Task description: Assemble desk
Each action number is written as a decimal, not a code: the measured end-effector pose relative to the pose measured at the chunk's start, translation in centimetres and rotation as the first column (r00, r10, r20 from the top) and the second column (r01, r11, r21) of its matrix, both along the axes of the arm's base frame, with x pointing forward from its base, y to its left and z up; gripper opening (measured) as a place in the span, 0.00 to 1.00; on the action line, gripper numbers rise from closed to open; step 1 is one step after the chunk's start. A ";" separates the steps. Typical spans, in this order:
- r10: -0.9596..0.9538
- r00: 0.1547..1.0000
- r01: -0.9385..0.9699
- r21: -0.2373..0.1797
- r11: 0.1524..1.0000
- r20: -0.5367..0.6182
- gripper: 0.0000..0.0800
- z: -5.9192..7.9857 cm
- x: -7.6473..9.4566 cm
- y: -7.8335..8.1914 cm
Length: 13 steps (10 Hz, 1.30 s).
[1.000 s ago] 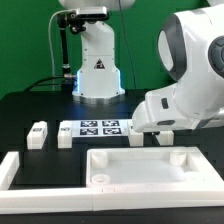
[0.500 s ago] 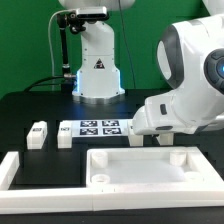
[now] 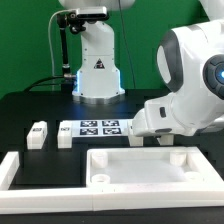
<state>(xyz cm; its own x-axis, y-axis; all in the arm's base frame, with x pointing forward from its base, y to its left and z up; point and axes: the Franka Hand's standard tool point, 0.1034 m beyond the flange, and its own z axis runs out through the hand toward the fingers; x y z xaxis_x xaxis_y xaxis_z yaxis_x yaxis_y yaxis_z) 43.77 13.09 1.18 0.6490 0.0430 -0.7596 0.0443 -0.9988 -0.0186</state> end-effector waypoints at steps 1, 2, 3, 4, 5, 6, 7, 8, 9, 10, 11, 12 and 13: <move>0.000 1.000 0.000 0.000 1.000 0.000 0.47 0.0 0.0 0.0; 0.000 1.000 0.000 0.000 1.000 0.000 0.36 0.0 0.0 0.0; 0.000 1.000 0.000 0.000 1.000 0.000 0.36 0.0 0.0 0.0; 0.000 1.000 0.000 0.000 1.000 0.000 0.36 0.0 0.0 0.0; 0.000 1.000 0.000 0.000 1.000 0.000 0.36 0.0 0.0 0.0; 0.000 1.000 0.000 0.000 1.000 0.000 0.36 0.0 0.0 0.0; 0.000 1.000 0.000 0.000 1.000 0.000 0.36 0.0 0.0 0.0; 0.000 1.000 0.000 0.002 1.000 0.003 0.36 0.1 0.2 -0.1; 0.005 0.999 -0.006 0.022 1.000 0.036 0.36 1.8 1.8 -0.6; 0.003 0.998 -0.005 0.032 0.999 0.066 0.36 4.6 3.3 -1.1; 0.008 0.995 -0.013 0.052 0.999 0.101 0.36 7.3 4.5 -1.6; -0.005 0.992 -0.002 0.052 0.999 0.129 0.36 9.0 5.0 -2.3; -0.010 0.990 0.002 0.053 0.999 0.140 0.36 9.0 5.2 -2.6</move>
Offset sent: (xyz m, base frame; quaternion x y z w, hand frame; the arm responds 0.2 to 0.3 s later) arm 0.0000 0.0000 0.0000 0.0000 0.0000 0.0000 1.0000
